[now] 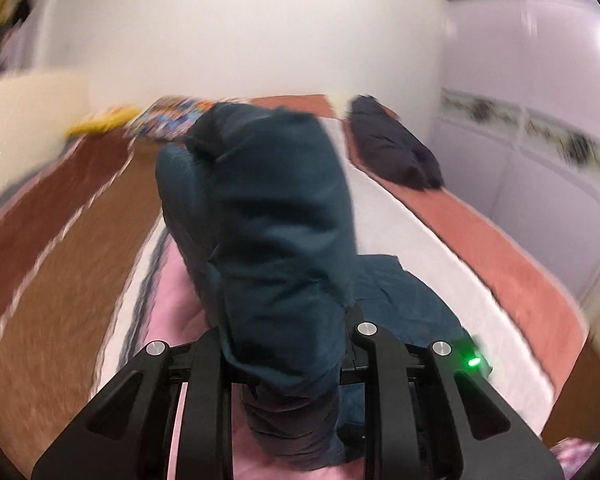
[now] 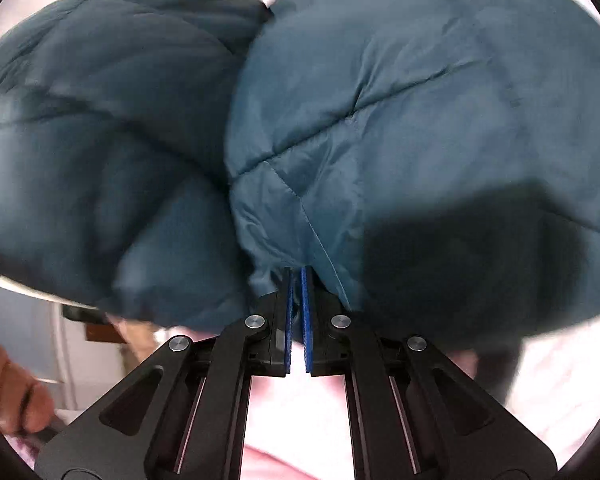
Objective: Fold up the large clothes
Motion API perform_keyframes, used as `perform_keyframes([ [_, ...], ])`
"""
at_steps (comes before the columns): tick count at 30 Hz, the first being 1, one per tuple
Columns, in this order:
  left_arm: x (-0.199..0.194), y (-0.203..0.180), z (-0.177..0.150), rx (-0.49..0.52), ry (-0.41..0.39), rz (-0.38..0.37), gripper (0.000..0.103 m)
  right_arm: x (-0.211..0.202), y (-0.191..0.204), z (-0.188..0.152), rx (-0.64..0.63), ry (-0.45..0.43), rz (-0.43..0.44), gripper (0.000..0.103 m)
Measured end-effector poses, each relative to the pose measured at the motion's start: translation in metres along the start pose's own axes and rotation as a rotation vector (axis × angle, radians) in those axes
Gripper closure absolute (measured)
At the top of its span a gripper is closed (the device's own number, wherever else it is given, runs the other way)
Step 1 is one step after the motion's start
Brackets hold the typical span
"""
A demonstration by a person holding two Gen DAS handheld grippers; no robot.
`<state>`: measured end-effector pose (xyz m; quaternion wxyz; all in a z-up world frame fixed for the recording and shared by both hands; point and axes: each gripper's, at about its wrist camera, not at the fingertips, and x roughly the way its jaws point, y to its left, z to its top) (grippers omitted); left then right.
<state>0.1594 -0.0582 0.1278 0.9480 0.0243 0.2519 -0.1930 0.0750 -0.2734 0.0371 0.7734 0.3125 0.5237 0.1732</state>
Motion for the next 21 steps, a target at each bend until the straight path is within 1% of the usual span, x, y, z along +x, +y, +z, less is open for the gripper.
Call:
perform_keyframes([
  [1, 0.002, -0.008, 0.001, 0.022, 0.003, -0.006, 0.081, -0.023, -0.008, 0.0, 0.002, -0.053, 0.017, 0.098],
  [2, 0.006, -0.02, 0.002, 0.05, 0.008, -0.019, 0.081, -0.044, -0.019, 0.001, 0.014, -0.104, 0.014, 0.098],
  [4, 0.012, -0.044, -0.001, 0.115, 0.01, -0.038, 0.081, -0.079, -0.053, 0.009, 0.092, -0.193, -0.036, 0.098],
  [6, 0.019, -0.063, -0.006, 0.166, 0.019, -0.055, 0.081, -0.086, -0.082, 0.019, 0.145, -0.194, -0.092, 0.098],
  [7, 0.022, -0.07, -0.009, 0.178, 0.028, -0.065, 0.081, -0.08, -0.101, 0.027, 0.178, -0.163, -0.118, 0.098],
  [9, 0.034, -0.091, -0.017, 0.215, 0.057, -0.1, 0.081, -0.06, -0.117, 0.036, 0.204, -0.1, -0.08, 0.098],
  [13, 0.058, -0.125, -0.035, 0.313, 0.123, -0.126, 0.081, -0.035, -0.124, 0.046, 0.22, -0.067, -0.015, 0.1],
  [14, 0.066, -0.134, -0.042, 0.353, 0.142, -0.129, 0.081, -0.035, -0.129, 0.047, 0.238, -0.063, 0.006, 0.101],
  [15, 0.072, -0.142, -0.048, 0.382, 0.154, -0.131, 0.081, -0.035, -0.137, 0.046, 0.267, -0.059, 0.053, 0.101],
  [18, 0.089, -0.157, -0.065, 0.432, 0.198, -0.145, 0.079, -0.045, -0.16, 0.04, 0.324, -0.056, 0.155, 0.102],
  [20, 0.099, -0.161, -0.074, 0.464, 0.227, -0.152, 0.078, -0.059, -0.172, 0.034, 0.358, -0.085, 0.208, 0.101],
  [21, 0.103, -0.163, -0.08, 0.483, 0.241, -0.153, 0.077, -0.067, -0.177, 0.031, 0.367, -0.102, 0.207, 0.101],
])
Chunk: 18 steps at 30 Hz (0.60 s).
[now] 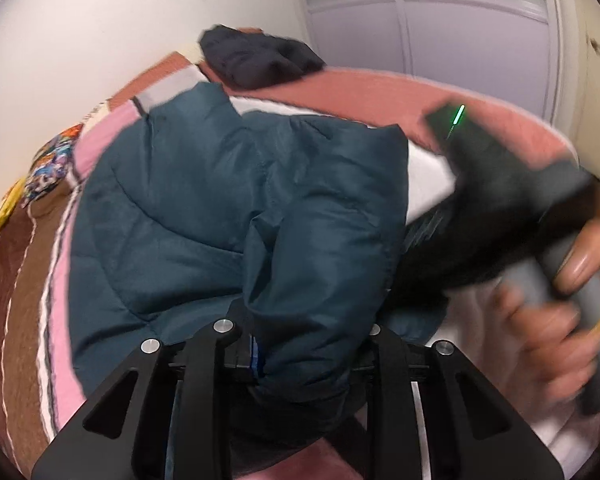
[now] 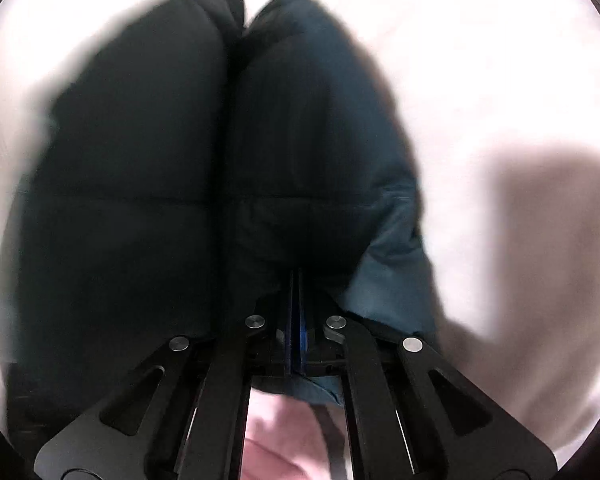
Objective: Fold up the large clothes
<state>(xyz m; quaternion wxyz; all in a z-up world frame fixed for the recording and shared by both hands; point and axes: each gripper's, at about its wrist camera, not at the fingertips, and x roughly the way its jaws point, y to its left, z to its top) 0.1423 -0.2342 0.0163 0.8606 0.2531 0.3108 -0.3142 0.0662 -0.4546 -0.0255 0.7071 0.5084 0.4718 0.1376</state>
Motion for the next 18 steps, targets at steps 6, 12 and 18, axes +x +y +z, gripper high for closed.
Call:
perform_keyframes([
  [6, 0.012, -0.007, -0.003, 0.034, 0.024, -0.012, 0.069, -0.071, 0.019, 0.007, -0.073, -0.175, -0.108, 0.095],
  [12, 0.005, -0.013, -0.001, -0.025, 0.014, -0.074, 0.042, -0.056, 0.128, 0.019, -0.308, -0.08, -0.079, 0.095],
  [18, -0.009, -0.017, -0.004, -0.106, -0.02, -0.111, 0.038, 0.008, 0.197, 0.036, -0.452, 0.062, -0.171, 0.095],
])
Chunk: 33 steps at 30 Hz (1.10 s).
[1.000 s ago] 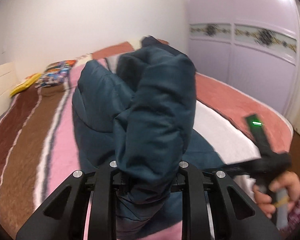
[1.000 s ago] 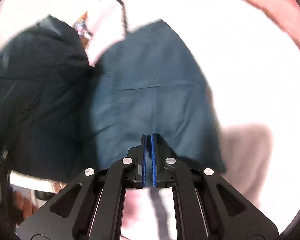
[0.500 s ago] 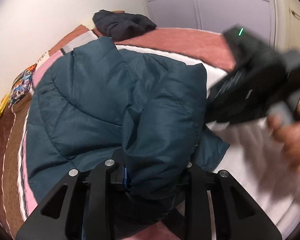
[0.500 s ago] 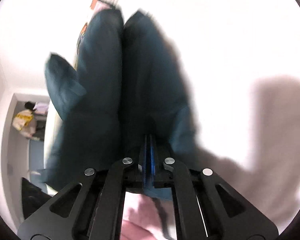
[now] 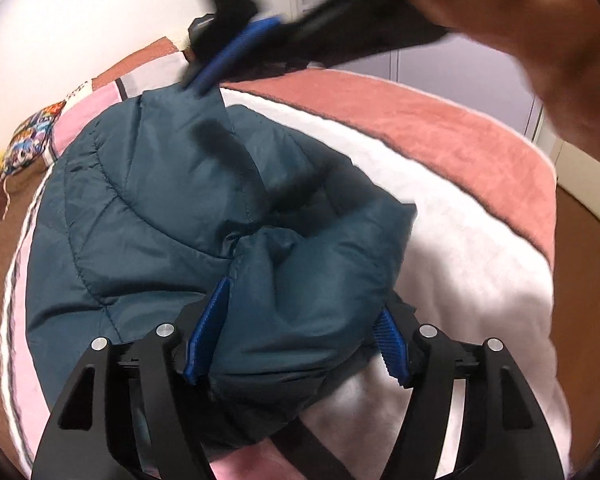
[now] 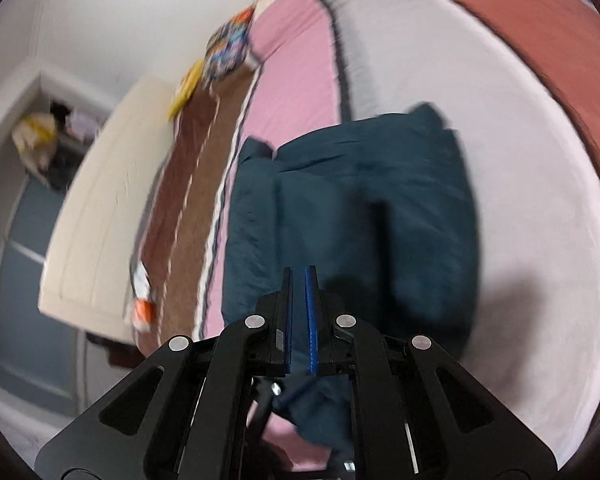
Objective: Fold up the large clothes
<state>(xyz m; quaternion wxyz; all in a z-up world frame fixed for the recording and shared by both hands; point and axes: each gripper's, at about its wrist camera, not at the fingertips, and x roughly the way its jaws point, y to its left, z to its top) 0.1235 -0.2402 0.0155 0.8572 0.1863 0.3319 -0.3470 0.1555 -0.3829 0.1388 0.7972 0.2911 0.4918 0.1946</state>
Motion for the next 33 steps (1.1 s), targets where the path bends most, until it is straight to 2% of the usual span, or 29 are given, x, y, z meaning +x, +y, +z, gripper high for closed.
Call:
perform_keyframes([
  [2, -0.005, 0.002, 0.001, -0.013, -0.006, -0.004, 0.038, 0.032, 0.009, 0.001, -0.039, 0.051, -0.045, 0.095],
  [4, -0.017, 0.0, 0.0, -0.02, -0.015, -0.019, 0.038, 0.05, -0.005, 0.006, -0.04, 0.087, -0.151, 0.096],
  [5, -0.025, 0.001, -0.001, -0.028, -0.019, -0.036, 0.038, 0.059, -0.011, 0.005, -0.024, 0.101, -0.188, 0.102],
  [6, -0.034, 0.004, -0.002, -0.036, -0.019, -0.053, 0.038, 0.062, -0.016, 0.003, -0.015, 0.108, -0.211, 0.103],
  [10, -0.068, 0.025, -0.006, -0.142, -0.02, -0.078, 0.038, 0.074, -0.04, -0.002, 0.036, 0.113, -0.224, 0.103],
  [11, -0.073, 0.032, -0.007, -0.179, -0.023, -0.071, 0.04, 0.073, -0.044, 0.001, 0.043, 0.112, -0.223, 0.103],
  [13, -0.08, 0.047, -0.008, -0.284, -0.028, -0.056, 0.052, 0.07, -0.051, 0.005, 0.05, 0.111, -0.226, 0.103],
  [15, -0.073, 0.061, -0.005, -0.39, 0.007, -0.047, 0.081, 0.075, -0.048, 0.01, 0.055, 0.11, -0.235, 0.103],
  [17, -0.054, 0.061, -0.001, -0.42, 0.062, -0.068, 0.093, 0.069, -0.048, 0.012, 0.058, 0.111, -0.241, 0.103],
  [18, -0.044, 0.058, 0.001, -0.427, 0.09, -0.08, 0.095, 0.062, -0.047, 0.014, 0.061, 0.111, -0.241, 0.103],
  [25, 0.014, 0.032, -0.003, -0.408, 0.222, -0.108, 0.095, 0.063, -0.062, 0.014, 0.092, 0.12, -0.235, 0.103],
  [29, 0.032, 0.032, -0.008, -0.423, 0.246, -0.106, 0.096, 0.065, -0.072, 0.014, 0.105, 0.123, -0.22, 0.103],
  [33, 0.036, 0.025, -0.012, -0.4, 0.25, -0.075, 0.097, 0.067, -0.075, 0.015, 0.109, 0.123, -0.226, 0.103],
])
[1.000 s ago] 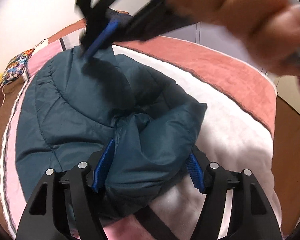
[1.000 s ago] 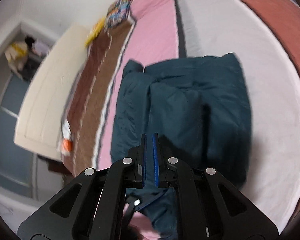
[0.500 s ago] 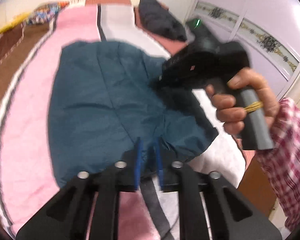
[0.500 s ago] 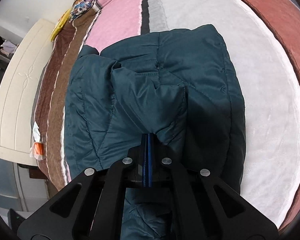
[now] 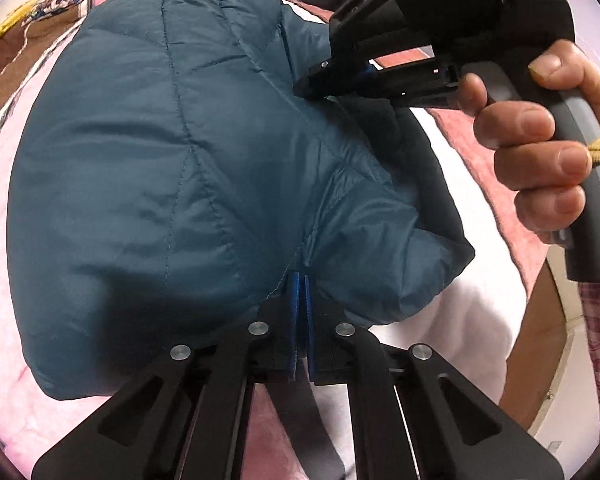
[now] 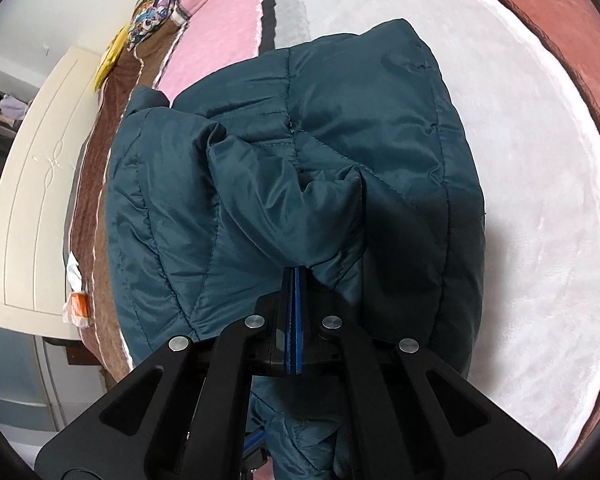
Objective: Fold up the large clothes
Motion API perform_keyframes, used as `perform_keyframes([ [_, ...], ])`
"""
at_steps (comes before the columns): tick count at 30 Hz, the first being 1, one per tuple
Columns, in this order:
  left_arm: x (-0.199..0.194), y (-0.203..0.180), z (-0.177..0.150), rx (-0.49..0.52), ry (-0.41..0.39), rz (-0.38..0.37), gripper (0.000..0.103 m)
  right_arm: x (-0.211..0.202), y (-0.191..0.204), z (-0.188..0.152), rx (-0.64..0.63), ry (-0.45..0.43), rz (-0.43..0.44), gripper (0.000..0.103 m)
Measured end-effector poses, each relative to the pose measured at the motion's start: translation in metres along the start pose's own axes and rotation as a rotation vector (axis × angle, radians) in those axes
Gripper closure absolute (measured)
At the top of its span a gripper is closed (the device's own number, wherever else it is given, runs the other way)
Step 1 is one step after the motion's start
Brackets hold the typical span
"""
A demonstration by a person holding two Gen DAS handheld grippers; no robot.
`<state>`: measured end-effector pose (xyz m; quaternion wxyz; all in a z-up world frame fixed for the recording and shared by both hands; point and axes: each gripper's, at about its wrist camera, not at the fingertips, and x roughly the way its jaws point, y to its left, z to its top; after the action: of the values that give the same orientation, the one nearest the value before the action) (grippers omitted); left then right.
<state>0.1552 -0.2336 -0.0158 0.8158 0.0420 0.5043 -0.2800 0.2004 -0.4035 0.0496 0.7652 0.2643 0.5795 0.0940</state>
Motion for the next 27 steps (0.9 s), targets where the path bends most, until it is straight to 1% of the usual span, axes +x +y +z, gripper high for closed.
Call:
perform_keyframes([
  [3, 0.002, -0.006, 0.0, 0.01, -0.002, 0.024, 0.097, -0.008, 0.003, -0.003, 0.005, -0.025, -0.017, 0.103],
  [5, 0.003, -0.01, 0.002, -0.001, -0.002, 0.023, 0.097, -0.018, 0.008, -0.008, -0.006, -0.052, -0.019, 0.098],
  [7, 0.003, -0.012, 0.004, -0.01, -0.006, 0.021, 0.097, -0.03, 0.011, -0.017, -0.018, -0.079, -0.025, 0.098],
  [10, -0.001, -0.017, 0.005, -0.016, -0.016, 0.02, 0.097, -0.046, 0.014, -0.031, -0.034, -0.102, -0.01, 0.098],
  [13, -0.011, -0.013, -0.002, -0.01, -0.029, 0.022, 0.096, -0.063, 0.014, -0.052, -0.04, -0.125, 0.004, 0.098],
  [18, -0.014, -0.014, 0.001, -0.012, -0.042, 0.016, 0.096, -0.09, 0.007, -0.1, -0.049, -0.187, -0.003, 0.097],
  [21, -0.012, -0.018, 0.002, -0.015, -0.046, 0.018, 0.096, -0.087, 0.001, -0.117, -0.031, -0.169, 0.004, 0.097],
  [22, -0.011, -0.019, 0.002, -0.017, -0.048, 0.02, 0.096, -0.08, -0.002, -0.122, -0.026, -0.149, -0.015, 0.097],
  [24, -0.011, -0.021, 0.002, -0.017, -0.049, 0.022, 0.095, -0.064, -0.008, -0.13, -0.014, -0.114, -0.085, 0.097],
  [27, -0.01, -0.016, -0.001, -0.014, -0.043, 0.015, 0.095, -0.045, -0.018, -0.131, 0.006, -0.098, -0.155, 0.097],
])
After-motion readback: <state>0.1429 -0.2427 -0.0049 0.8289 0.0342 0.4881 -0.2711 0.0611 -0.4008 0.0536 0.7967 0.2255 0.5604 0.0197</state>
